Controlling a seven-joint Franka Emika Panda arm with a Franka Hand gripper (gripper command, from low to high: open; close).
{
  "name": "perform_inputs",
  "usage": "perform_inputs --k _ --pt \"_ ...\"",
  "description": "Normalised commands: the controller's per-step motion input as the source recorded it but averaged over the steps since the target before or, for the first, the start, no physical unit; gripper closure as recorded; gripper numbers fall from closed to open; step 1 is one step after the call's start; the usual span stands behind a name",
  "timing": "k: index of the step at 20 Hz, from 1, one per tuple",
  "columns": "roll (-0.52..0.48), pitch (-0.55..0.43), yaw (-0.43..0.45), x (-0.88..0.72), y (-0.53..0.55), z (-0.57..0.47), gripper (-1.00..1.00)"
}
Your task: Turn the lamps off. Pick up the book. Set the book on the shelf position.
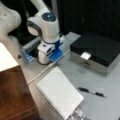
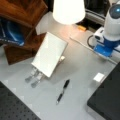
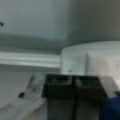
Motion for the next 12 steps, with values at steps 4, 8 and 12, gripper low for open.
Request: perform_inputs --k 4,8,12 --pt "0.010 -0.403 -0.072 -0.69 -0.14 -0.40 1.00" --pt "0.006 -0.395 -0.073 -0.77 -0.17 -0.42 1.00" --pt "0.010 -0.382 -0.079 -0.79 -0.21 -0.39 1.00"
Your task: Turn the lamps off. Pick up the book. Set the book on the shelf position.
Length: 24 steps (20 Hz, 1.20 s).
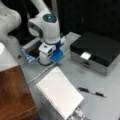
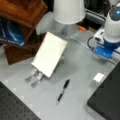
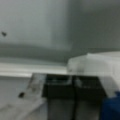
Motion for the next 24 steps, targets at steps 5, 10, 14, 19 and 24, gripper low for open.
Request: perform_inputs --k 5,10,14,19,24 --pt "0.025 -0.343 -0.074 -0.78 -0.23 -0.25 1.00" --pt "0.046 -0.318 -0.063 -0.67 -0.19 -0.03 1.00" --pt "0.062 -0.283 -0.065 -0.49 -0.15 0.13 1.00" --pt "0.070 -0.230 -0.073 -0.32 -0.13 0.08 1.00" --pt "0.036 -0.172 -0.084 -0.20 -0.13 0.00 1.00"
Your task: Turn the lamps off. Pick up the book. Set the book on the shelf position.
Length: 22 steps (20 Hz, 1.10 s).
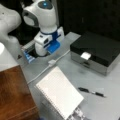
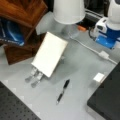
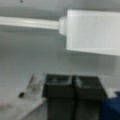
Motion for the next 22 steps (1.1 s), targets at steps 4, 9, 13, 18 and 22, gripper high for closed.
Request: perform_inputs --k 4,9,13,18,22 --pt "0.017 -0.118 -0.070 -0.12 -0.17 0.10 1.00" --pt "-0.017 -0.063 -0.037 -0.11 -0.17 0.14 1.00" --pt "-0.034 0.000 0.000 -0.08 -0.13 0.13 1.00" --pt "-0.025 0.038 0.010 -0.01 -0.08 0.13 -1.00" --pt "-0.010 0.055 0.019 0.09 -0.05 0.09 -1.00"
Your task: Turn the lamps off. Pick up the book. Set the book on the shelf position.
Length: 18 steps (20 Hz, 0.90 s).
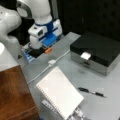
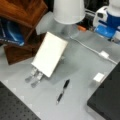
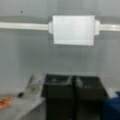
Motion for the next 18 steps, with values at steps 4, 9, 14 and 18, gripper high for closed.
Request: perform_inputs --k 4,9,14,18 --pt "-0.010 0.090 0.029 0.12 -0.05 0.13 -1.00" --pt "-0.014 0.126 0.041 0.15 -0.07 0.20 -1.00" --pt "-0.030 0.181 0.048 0.21 -0.08 0.30 -1.00" --pt "-0.057 0.220 0.055 0.26 -0.07 0.32 -1.00"
